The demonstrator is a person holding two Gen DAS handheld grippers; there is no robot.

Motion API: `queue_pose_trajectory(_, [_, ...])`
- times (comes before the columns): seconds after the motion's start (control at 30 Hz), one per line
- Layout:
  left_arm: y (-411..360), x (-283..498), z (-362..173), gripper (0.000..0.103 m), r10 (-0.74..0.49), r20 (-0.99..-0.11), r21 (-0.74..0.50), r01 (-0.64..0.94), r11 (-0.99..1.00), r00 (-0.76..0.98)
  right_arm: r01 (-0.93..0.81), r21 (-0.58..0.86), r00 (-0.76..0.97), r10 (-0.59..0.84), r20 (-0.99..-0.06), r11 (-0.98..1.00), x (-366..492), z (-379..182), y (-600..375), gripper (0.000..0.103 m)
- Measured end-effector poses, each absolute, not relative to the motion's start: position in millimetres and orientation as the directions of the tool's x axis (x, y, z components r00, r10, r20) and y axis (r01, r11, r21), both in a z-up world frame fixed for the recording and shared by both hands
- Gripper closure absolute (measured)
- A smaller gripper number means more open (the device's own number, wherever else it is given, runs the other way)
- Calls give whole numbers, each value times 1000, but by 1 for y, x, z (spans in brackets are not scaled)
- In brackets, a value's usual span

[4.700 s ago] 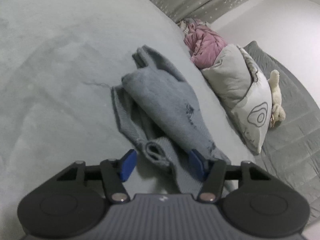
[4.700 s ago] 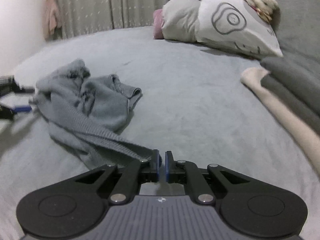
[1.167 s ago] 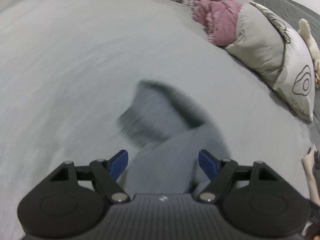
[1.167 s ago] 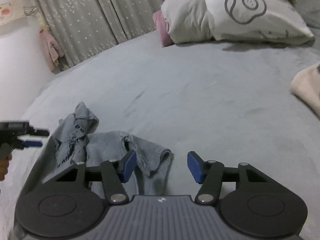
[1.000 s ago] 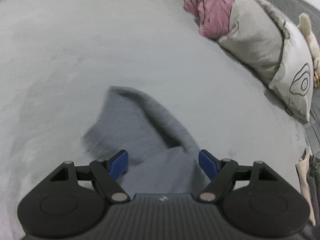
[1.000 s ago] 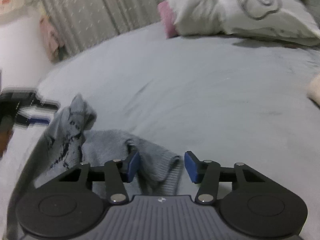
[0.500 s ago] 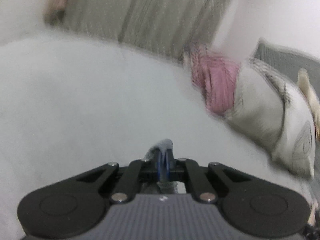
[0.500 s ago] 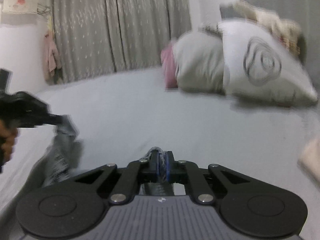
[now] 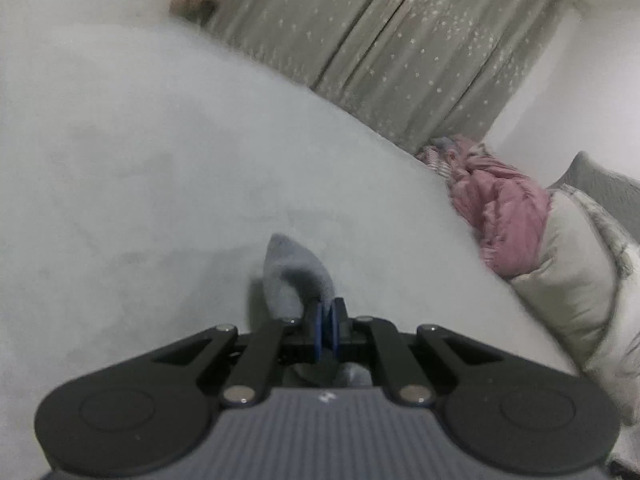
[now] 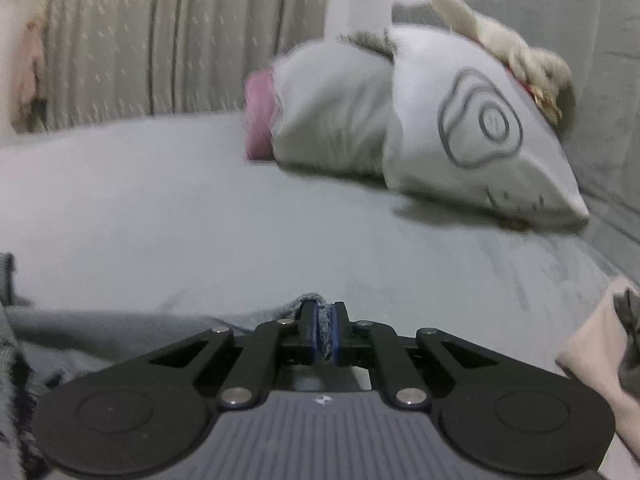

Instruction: Fold clothes

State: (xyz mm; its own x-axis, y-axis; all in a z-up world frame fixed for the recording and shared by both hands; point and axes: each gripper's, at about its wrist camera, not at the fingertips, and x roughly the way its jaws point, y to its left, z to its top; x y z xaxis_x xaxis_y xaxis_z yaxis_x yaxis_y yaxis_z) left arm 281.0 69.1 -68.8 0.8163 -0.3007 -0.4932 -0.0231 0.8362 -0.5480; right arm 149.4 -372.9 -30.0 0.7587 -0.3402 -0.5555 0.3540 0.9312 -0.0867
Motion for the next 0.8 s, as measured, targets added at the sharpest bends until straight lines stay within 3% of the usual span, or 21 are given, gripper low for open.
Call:
queue_pose_trajectory(0.07, [79,283,-73,99,-316,-490,-557,-12,831,812,342,-76,789,-330,-518,937,147,-20,-364,65])
queue_pose_trajectory(0.1, [83,285,-75,99,-324,-487,-563,-8,826,811,321,-65,815,-311,-489,945,147,-13,-356,59])
queue_pose_trajectory(0.17, [87,288,-78,99,-345,-478,-585,1,811,808,195,2,860,-170,-481,981,164,-5,-335,42])
queue_pose_trajectory(0.23, [92,290,-83,99,-378,-465,-617,13,786,800,44,91,873,6,-489,995,185,-2,-312,36])
queue_pose_trajectory(0.33, [97,292,-84,98,-401,-443,-639,31,768,802,-155,248,808,267,-526,956,224,-14,-272,35])
queue_pose_trajectory(0.5, [101,296,-85,96,-445,-441,-644,70,761,779,-189,380,690,397,-604,906,275,-44,-232,35])
queue_pose_trajectory(0.53, [102,297,-85,89,-452,-445,-646,72,760,773,-183,396,674,408,-616,900,282,-49,-229,36])
queue_pose_trajectory(0.57, [101,299,-86,76,-465,-445,-649,83,756,766,-179,410,658,418,-626,894,288,-53,-228,45])
queue_pose_trajectory(0.6, [100,303,-87,69,-489,-437,-657,103,747,755,-179,418,654,425,-626,891,291,-56,-228,52])
queue_pose_trajectory(0.63, [100,304,-87,61,-503,-424,-666,116,737,753,-181,424,654,431,-621,887,293,-57,-228,71])
queue_pose_trajectory(0.67, [100,303,-87,60,-506,-414,-670,122,732,756,-183,431,655,436,-617,884,295,-59,-228,83])
queue_pose_trajectory(0.8, [99,304,-86,71,-482,-387,-664,125,737,786,-162,401,722,385,-574,901,299,-54,-232,95])
